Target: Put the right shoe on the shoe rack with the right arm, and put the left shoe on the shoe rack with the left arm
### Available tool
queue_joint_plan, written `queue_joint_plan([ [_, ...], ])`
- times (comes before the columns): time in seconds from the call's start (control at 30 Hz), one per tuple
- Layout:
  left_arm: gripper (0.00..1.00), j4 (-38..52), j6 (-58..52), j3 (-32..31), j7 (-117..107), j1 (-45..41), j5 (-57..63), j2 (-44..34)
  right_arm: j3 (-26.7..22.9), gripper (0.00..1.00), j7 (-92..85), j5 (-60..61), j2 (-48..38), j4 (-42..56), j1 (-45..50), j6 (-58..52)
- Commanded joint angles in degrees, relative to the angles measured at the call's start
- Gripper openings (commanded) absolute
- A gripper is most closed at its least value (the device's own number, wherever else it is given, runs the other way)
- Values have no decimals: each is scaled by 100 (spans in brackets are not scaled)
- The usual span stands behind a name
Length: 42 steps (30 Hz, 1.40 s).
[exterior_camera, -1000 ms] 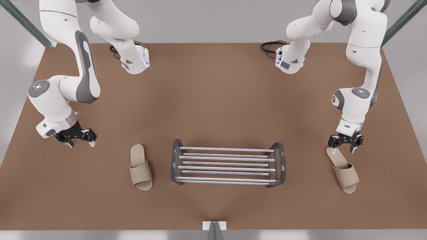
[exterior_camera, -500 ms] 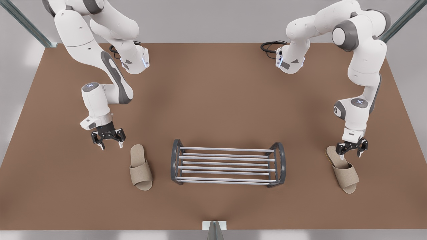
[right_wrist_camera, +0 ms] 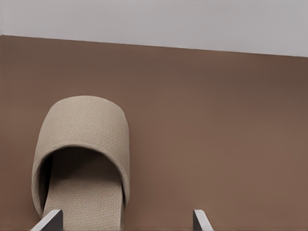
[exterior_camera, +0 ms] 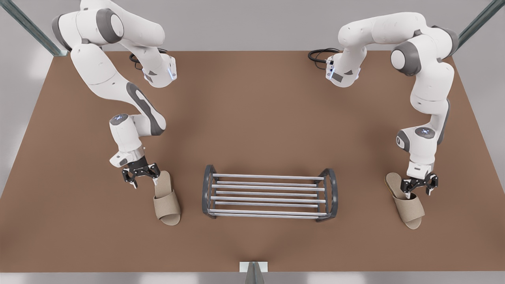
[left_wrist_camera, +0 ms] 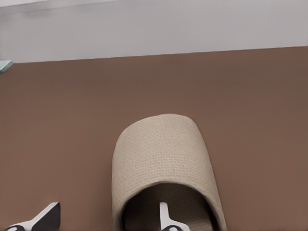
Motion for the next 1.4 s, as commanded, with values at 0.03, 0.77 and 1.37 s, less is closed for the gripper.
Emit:
queue_joint_plan([
  [0.03,100,78,12,-1,-8,0,1,90,1,100,-10,-39,199,212,8,53],
  [0.77,21,324,-58,-19,18,-18,-289,-15,1,100,-10,-12,886,925,210,61],
  [1.37,21,1255,-6035,-801,-3963,-2795,-149,-3135,1,100,-1,32,1176,1347,254,61],
])
